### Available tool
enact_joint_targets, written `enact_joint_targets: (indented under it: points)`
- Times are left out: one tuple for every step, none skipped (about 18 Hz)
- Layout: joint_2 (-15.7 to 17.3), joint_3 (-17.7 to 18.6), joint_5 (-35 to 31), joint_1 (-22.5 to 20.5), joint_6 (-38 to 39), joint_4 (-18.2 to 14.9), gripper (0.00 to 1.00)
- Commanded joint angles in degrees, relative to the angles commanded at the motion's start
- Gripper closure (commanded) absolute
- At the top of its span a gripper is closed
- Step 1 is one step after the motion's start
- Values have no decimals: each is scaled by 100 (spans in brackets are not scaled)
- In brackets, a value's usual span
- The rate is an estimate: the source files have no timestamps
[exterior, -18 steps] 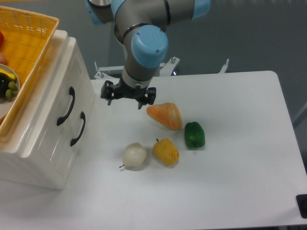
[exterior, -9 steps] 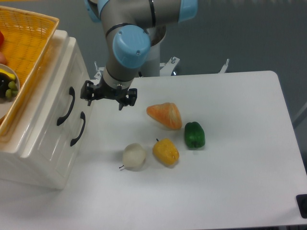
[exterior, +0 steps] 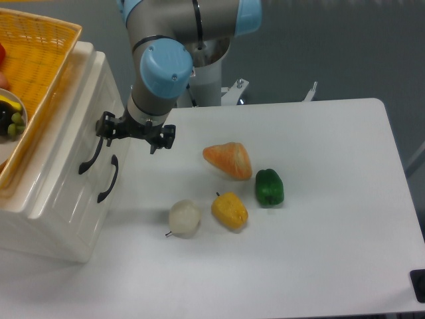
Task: Slide open the top white drawer
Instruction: 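Lower the gripper onto the upper drawer's black handle and hook it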
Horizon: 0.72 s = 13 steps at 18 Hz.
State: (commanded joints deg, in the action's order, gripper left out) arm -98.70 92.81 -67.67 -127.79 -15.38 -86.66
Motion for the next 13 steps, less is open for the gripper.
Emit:
enact_joint_targets:
  points:
    - [0, 0, -18, 44, -35, 26, 0]
    - [-9, -9, -9, 53, -62, 70, 0]
    - [-26, -17, 0, 62, -62, 166, 0]
    - [-26, -9, 9, 70, -53, 185, 0]
    - [-35, 0, 9, 70, -53, 185, 0]
    - [-35, 0, 9, 79, -62, 202, 0]
    - [-44, -17, 0, 123, -71, 211, 0]
    - [-87, -26, 0, 184, -79, 263, 0]
    - [-114, -26, -18, 220, -80, 342, 0]
    - [-140, -26, -18, 229, -80, 404, 0]
    - [-149, -26, -18, 237, -80, 439, 0]
    - [-176, -26, -18, 272, -80, 440, 0]
    - [-193, -26, -26, 325, -80, 448, 0]
